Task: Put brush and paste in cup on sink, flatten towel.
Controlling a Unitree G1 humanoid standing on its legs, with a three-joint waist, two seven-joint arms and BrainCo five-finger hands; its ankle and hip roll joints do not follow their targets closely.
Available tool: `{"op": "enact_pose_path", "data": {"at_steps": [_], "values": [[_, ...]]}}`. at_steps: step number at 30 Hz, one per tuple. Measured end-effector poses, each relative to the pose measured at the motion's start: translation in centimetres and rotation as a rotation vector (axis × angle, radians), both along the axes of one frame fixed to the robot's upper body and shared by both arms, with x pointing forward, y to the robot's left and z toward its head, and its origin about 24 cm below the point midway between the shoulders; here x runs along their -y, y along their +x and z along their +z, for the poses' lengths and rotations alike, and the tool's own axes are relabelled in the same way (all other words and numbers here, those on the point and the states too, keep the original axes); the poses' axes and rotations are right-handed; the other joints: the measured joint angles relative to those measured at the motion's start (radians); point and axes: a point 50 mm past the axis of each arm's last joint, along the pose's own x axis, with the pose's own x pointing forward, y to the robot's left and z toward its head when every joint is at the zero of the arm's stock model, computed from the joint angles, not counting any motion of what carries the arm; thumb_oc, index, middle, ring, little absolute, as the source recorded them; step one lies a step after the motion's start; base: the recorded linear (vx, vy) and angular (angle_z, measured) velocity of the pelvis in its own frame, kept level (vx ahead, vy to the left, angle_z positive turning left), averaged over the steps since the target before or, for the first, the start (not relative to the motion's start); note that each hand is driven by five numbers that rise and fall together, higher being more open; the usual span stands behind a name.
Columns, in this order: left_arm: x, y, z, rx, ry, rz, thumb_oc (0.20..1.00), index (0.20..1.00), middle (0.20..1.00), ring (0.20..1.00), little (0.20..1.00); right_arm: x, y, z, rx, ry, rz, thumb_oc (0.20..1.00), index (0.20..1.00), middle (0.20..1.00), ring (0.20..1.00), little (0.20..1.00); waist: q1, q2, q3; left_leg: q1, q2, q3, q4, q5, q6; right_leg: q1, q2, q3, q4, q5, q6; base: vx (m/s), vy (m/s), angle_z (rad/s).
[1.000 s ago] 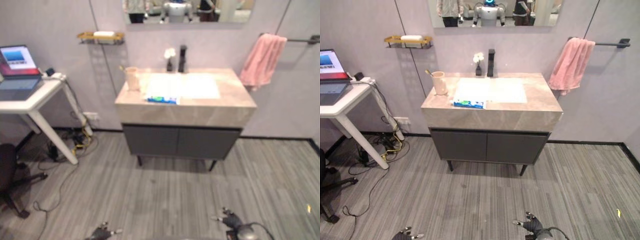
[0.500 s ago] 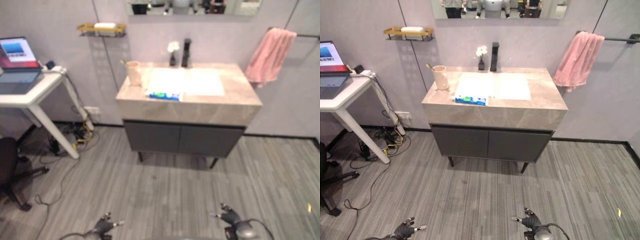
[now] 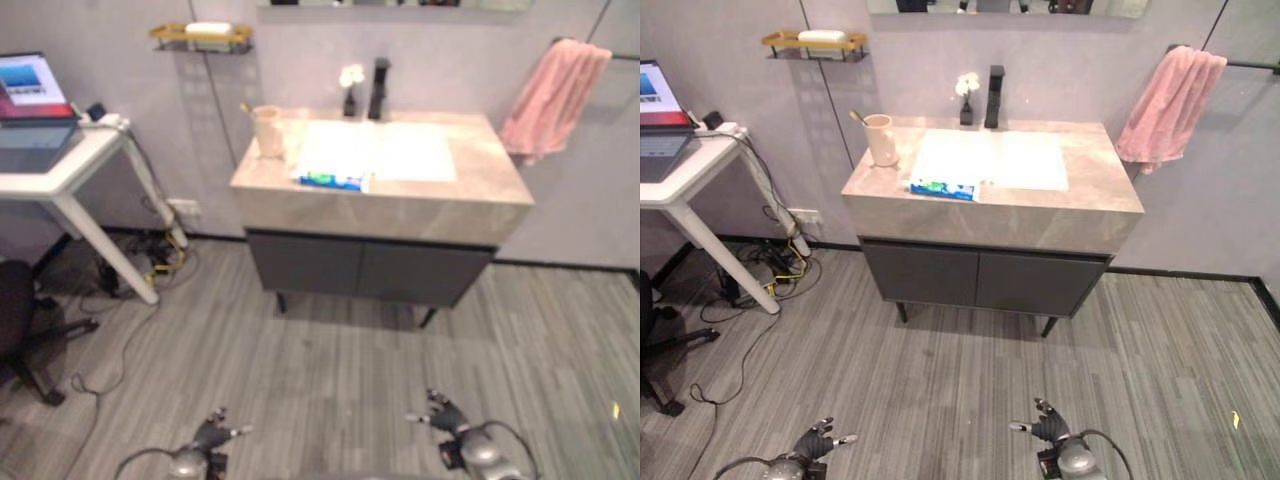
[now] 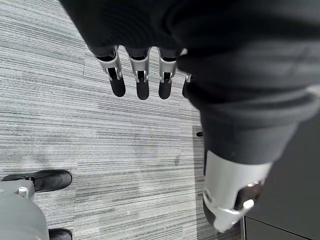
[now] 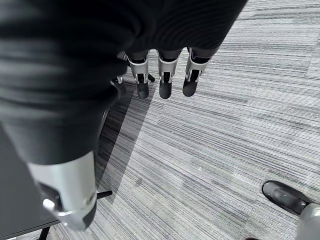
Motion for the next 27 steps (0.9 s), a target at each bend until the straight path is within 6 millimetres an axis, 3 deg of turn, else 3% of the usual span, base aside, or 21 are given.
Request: {"op": "enact_pose_path", "data": {"at_steps": [3, 5, 6, 8, 10, 11, 12, 13, 14, 17, 19, 21, 22, 25, 26, 27], "values": [[-0.3, 0.6, 0.3, 0.016, 0.019, 0.006, 1.0, 1.0, 1.0, 1.0, 1.0, -0.3, 0.6, 0.2, 0.014, 0.002, 0.012, 1.0, 1.0, 1.0, 1.0, 1.0, 0.004, -0.018, 0.022, -0.033, 0.001, 0.0, 0.053, -0.009, -0.016, -0.014, 0.003, 0.002, 0.016, -0.005, -0.006, 0.0, -0.08, 0.0], [-0.7, 1.2, 0.7, 0.051, 0.023, 0.015, 1.0, 1.0, 1.0, 1.0, 1.0, -0.8, 1.6, 0.7, 0.051, 0.005, 0.037, 1.0, 1.0, 1.0, 1.0, 1.0, 0.007, -0.04, 0.052, -0.087, -0.003, 0.0, 0.162, -0.026, -0.042, -0.018, 0.002, 0.011, 0.018, -0.009, -0.02, -0.02, -0.128, -0.08], [-0.5, 2.3, 1.5, 0.125, 0.017, 0.022, 1.0, 1.0, 1.0, 1.0, 1.0, -1.3, 2.8, 1.6, 0.117, 0.016, 0.055, 1.0, 1.0, 1.0, 1.0, 1.0, 0.012, -0.052, 0.086, -0.184, -0.006, -0.002, 0.349, -0.037, -0.059, -0.02, 0.007, 0.007, 0.019, -0.006, -0.029, -0.05, -0.132, -0.01], [0.0, 3.8, 2.7, 0.226, -0.016, 0.025, 1.0, 1.0, 1.0, 1.0, 1.0, -1.3, 3.8, 2.6, 0.181, 0.017, 0.066, 1.0, 1.0, 1.0, 1.0, 1.0, 0.013, -0.042, 0.112, -0.321, 0.0, -0.025, 0.59, -0.037, -0.06, -0.034, 0.02, 0.001, 0.029, 0.006, -0.051, 0.0, -0.097, 0.01], [-0.2, 3.7, 2.6, 0.222, -0.024, 0.053, 1.0, 1.0, 1.0, 1.0, 1.0, -1.7, 4.5, 2.8, 0.192, 0.015, 0.076, 1.0, 1.0, 1.0, 1.0, 1.0, 0.032, -0.023, 0.128, -0.391, 0.01, -0.068, 0.721, 0.0, -0.078, -0.023, 0.063, 0.002, 0.042, 0.001, -0.099, 0.04, -0.02, 0.01], [-0.3, 4.3, 2.8, 0.233, -0.025, 0.064, 1.0, 1.0, 1.0, 1.0, 1.0, -1.9, 4.8, 2.9, 0.196, 0.013, 0.084, 1.0, 1.0, 1.0, 1.0, 1.0, 0.027, -0.022, 0.14, -0.423, 0.007, -0.08, 0.776, 0.021, -0.087, -0.027, 0.062, -0.004, 0.04, -0.004, -0.099, 0.06, 0.043, 0.08], [-0.4, 4.3, 2.7, 0.227, -0.023, 0.071, 1.0, 1.0, 1.0, 1.0, 1.0, -2.0, 4.9, 2.9, 0.196, 0.014, 0.085, 1.0, 1.0, 1.0, 1.0, 1.0, 0.029, -0.03, 0.146, -0.438, 0.01, -0.082, 0.79, 0.023, -0.074, -0.016, 0.063, -0.002, 0.034, -0.001, -0.107, 0.1, 0.069, 0.05], [-0.6, 4.0, 2.6, 0.219, -0.023, 0.082, 1.0, 1.0, 1.0, 1.0, 1.0, -2.1, 4.9, 2.9, 0.198, 0.015, 0.085, 1.0, 1.0, 1.0, 1.0, 1.0, 0.03, -0.034, 0.143, -0.435, 0.011, -0.078, 0.767, 0.019, -0.074, -0.014, 0.062, -0.004, 0.025, 0.014, -0.112, 0.11, 0.095, 0.21], [-0.8, 4.0, 2.6, 0.212, -0.024, 0.098, 1.0, 1.0, 1.0, 1.0, 1.0, -2.3, 5.4, 3.1, 0.207, 0.009, 0.094, 1.0, 1.0, 1.0, 1.0, 1.0, 0.015, -0.056, 0.14, -0.395, 0.0, -0.044, 0.577, -0.005, -0.06, -0.01, 0.051, -0.006, -0.019, 0.038, -0.099, 0.17, 0.145, 0.27], [-0.7, 4.3, 2.7, 0.219, -0.025, 0.102, 1.0, 1.0, 1.0, 1.0, 1.0, -2.3, 6.4, 3.5, 0.228, 0.004, 0.093, 1.0, 1.0, 1.0, 1.0, 1.0, 0.005, -0.07, 0.149, -0.378, -0.029, -0.02, 0.366, -0.012, -0.048, 0.011, 0.048, 0.002, -0.087, 0.074, -0.099, 0.15, 0.122, 0.12], [-1.1, 4.0, 2.5, 0.203, -0.005, 0.128, 1.0, 1.0, 1.0, 1.0, 1.0, -2.5, 7.0, 3.8, 0.242, -0.002, 0.101, 1.0, 1.0, 1.0, 1.0, 1.0, 0.003, -0.072, 0.15, -0.372, -0.05, -0.023, 0.057, 0.026, -0.036, 0.061, 0.065, -0.003, -0.154, 0.085, -0.067, 0.26, 0.19, -0.18], [-1.5, 4.0, 2.5, 0.199, 0.005, 0.141, 1.0, 1.0, 1.0, 1.0, 1.0, -2.6, 7.0, 3.6, 0.23, -0.008, 0.094, 1.0, 1.0, 1.0, 1.0, 1.0, 0.007, -0.071, 0.15, -0.387, -0.041, -0.025, 0.02, 0.043, -0.021, 0.108, 0.093, 0.008, -0.19, 0.079, -0.059, 0.28, 0.209, -0.28], [-1.6, 4.0, 2.6, 0.201, 0.01, 0.144, 1.0, 1.0, 1.0, 1.0, 1.0, -2.7, 7.0, 3.5, 0.227, -0.009, 0.097, 1.0, 1.0, 1.0, 1.0, 1.0, 0.015, -0.074, 0.147, -0.39, -0.032, -0.03, 0.024, 0.051, -0.01, 0.13, 0.11, 0.028, -0.194, 0.069, -0.071, 0.25, 0.189, -0.44], [-2.0, 3.7, 2.7, 0.204, 0.021, 0.155, 1.0, 1.0, 1.0, 1.0, 1.0, -3.2, 6.7, 3.3, 0.218, 0.0, 0.103, 1.0, 1.0, 1.0, 1.0, 1.0, 0.022, -0.087, 0.119, -0.388, -0.038, -0.03, 0.08, 0.068, 0.015, 0.161, 0.112, 0.065, -0.186, 0.029, -0.063, 0.28, 0.258, -0.38], [-2.4, 4.0, 3.0, 0.219, 0.032, 0.162, 1.0, 1.0, 1.0, 1.0, 1.0, -3.3, 6.3, 2.9, 0.2, 0.003, 0.099, 1.0, 1.0, 1.0, 1.0, 1.0, 0.013, -0.097, 0.108, -0.368, -0.045, -0.044, 0.085, 0.114, 0.04, 0.171, 0.101, 0.059, -0.151, -0.007, -0.03, 0.29, 0.303, -0.24], [-2.6, 4.0, 3.2, 0.232, 0.036, 0.174, 1.0, 1.0, 1.0, 1.0, 1.0, -3.5, 6.1, 2.8, 0.193, 0.009, 0.096, 1.0, 1.0, 1.0, 1.0, 1.0, 0.013, -0.095, 0.103, -0.348, -0.044, -0.039, 0.092, 0.176, 0.038, 0.178, 0.097, 0.052, -0.113, -0.037, 0.0, 0.48, 0.523, -0.12]]}}
